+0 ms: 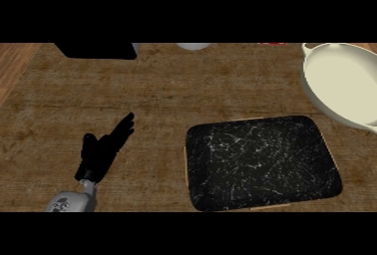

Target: Pick the lemon from the tray and place it in the pot

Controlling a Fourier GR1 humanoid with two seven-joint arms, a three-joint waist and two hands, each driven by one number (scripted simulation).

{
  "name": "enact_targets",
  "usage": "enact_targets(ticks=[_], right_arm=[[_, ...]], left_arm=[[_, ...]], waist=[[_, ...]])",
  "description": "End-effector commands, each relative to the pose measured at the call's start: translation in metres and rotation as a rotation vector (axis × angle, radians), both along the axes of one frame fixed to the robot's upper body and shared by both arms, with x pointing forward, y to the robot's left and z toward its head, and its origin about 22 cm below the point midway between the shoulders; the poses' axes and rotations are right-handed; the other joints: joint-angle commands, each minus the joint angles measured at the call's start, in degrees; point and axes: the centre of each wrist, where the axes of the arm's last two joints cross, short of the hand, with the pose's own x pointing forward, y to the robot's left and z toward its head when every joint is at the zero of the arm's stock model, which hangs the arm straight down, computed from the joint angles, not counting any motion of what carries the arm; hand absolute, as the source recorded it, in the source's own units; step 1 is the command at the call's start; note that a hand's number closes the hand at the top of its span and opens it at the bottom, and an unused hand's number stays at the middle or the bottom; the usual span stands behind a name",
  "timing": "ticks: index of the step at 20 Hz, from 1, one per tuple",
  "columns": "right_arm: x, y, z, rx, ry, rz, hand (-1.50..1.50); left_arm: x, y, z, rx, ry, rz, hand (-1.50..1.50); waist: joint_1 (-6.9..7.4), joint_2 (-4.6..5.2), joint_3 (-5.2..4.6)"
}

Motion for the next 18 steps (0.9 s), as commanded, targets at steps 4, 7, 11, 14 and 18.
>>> enact_targets(ticks=[4, 7, 11, 14, 18], right_arm=[[0.043, 0.022, 0.025, -0.094, 0.123, -0.009, 1.50], [0.041, 0.029, -0.014, -0.260, 0.248, -0.038, 1.50], [0.057, 0.048, -0.020, -0.393, 0.402, -0.105, 1.50], [0.068, 0.054, -0.013, -0.271, 0.527, -0.104, 1.50], [0.072, 0.062, -0.030, -0.098, 0.733, -0.172, 1.50]], left_arm=[[0.014, 0.000, 0.009, 0.010, -0.014, -0.024, 0.00], [0.007, 0.003, 0.005, -0.008, -0.019, -0.028, 0.00], [0.015, -0.005, 0.004, 0.011, -0.009, -0.037, 0.00], [0.021, -0.011, 0.009, 0.006, -0.039, -0.063, 0.00], [0.019, -0.011, 0.011, 0.002, -0.031, -0.051, 0.00]], waist=[[0.96, 0.47, 0.07], [1.90, 0.89, 0.09], [2.17, 1.06, 0.05], [2.84, 1.42, 0.13], [3.02, 1.29, 0.17]])
